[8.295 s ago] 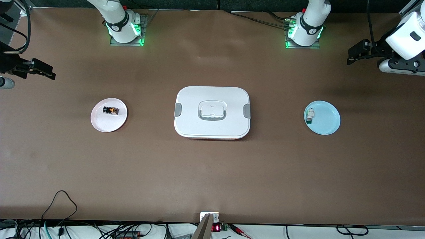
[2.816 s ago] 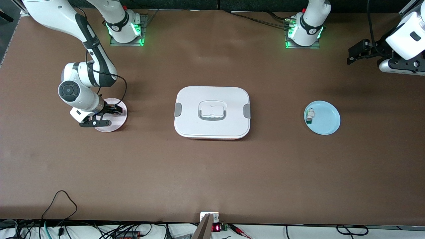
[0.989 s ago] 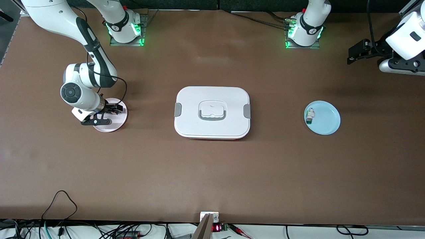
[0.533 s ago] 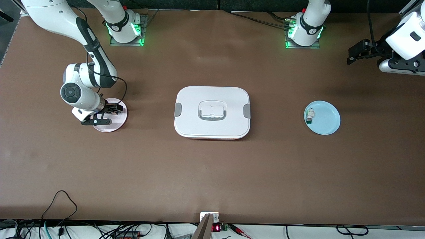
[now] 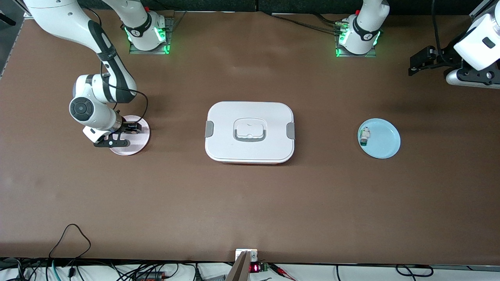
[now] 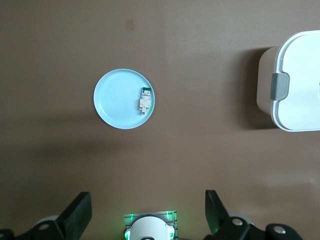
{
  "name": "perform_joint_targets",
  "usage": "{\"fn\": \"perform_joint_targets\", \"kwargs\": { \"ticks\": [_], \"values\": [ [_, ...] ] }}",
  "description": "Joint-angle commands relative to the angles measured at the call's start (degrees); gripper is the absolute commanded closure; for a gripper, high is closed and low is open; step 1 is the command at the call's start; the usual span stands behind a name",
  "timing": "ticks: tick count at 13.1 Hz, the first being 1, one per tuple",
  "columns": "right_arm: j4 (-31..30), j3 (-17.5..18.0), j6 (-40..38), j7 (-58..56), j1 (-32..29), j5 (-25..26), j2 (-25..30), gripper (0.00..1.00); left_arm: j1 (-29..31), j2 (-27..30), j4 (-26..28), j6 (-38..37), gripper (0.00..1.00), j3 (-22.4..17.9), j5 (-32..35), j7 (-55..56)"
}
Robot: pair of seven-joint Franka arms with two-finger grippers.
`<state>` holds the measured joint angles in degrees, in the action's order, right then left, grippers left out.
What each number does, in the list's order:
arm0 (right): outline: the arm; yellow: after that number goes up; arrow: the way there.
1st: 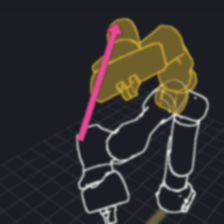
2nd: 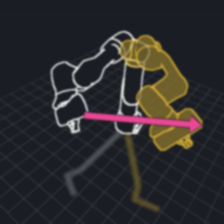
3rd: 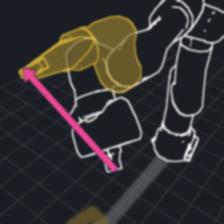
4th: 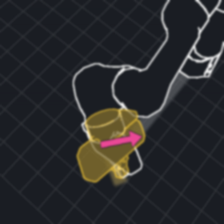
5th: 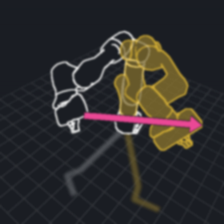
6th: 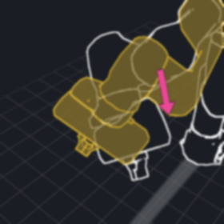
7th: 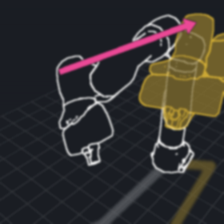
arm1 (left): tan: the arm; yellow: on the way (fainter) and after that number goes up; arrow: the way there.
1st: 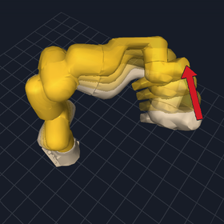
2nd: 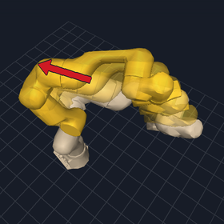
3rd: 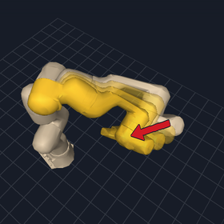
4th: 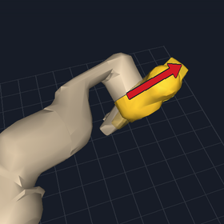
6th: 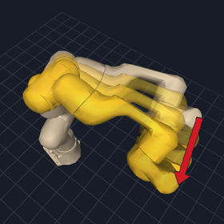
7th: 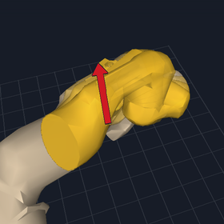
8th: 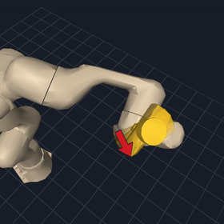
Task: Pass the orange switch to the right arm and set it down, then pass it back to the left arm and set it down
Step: 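Close the right gripper on the black-orange switch, then lift the switch with the right gripper while the left gripper moves out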
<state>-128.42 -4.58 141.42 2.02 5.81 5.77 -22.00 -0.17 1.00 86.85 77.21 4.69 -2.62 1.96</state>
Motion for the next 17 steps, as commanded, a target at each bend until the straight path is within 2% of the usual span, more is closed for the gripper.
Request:
{"fn": "perform_joint_targets", "kwargs": {
  "ticks": [1,2,5,6,8,11,15,17],
  "values": [
    [-0.43,0.54,-1.65,-5.42,-0.8,0.21,3.0,0.6,0.0,0.58,0.16,-0.75,0.0,0.14,0.87,-0.38],
    [0.62,0.63,-4.72,-5.7,-0.54,-0.49,3.88,0.64,0.0,0.58,0.16,-0.66,0.0,0.14,0.87,-0.38],
    [6.58,3.78,-13.59,-5.97,-0.36,-5.23,5.21,0.65,0.0,0.58,0.16,-0.75,0.0,0.14,0.87,-0.38],
    [9.65,4.14,-17.89,-6.06,-0.27,-5.51,5.91,0.66,0.0,0.58,0.16,-0.75,0.0,0.14,0.87,-0.38],
    [17.2,7.03,-27.12,-6.06,-0.27,-5.68,7.14,0.67,0.0,0.58,0.16,-0.66,0.0,0.14,0.87,-0.38],
    [28.37,8.45,-39.78,-6.58,-0.27,-9.19,8.11,0.67,0.0,0.67,0.16,-0.66,0.0,0.14,0.87,-0.38],
    [33.14,8.89,-42.19,-12.29,-0.01,-14.21,12.41,0.68,0.09,0.58,0.16,-0.75,0.0,0.05,0.26,-0.29],
    [34.46,12.12,-42.19,-14.74,0.08,-14.3,14.96,0.68,0.17,0.23,0.16,-1.18,0.0,-0.03,0.16,-0.38]
  ]
}}
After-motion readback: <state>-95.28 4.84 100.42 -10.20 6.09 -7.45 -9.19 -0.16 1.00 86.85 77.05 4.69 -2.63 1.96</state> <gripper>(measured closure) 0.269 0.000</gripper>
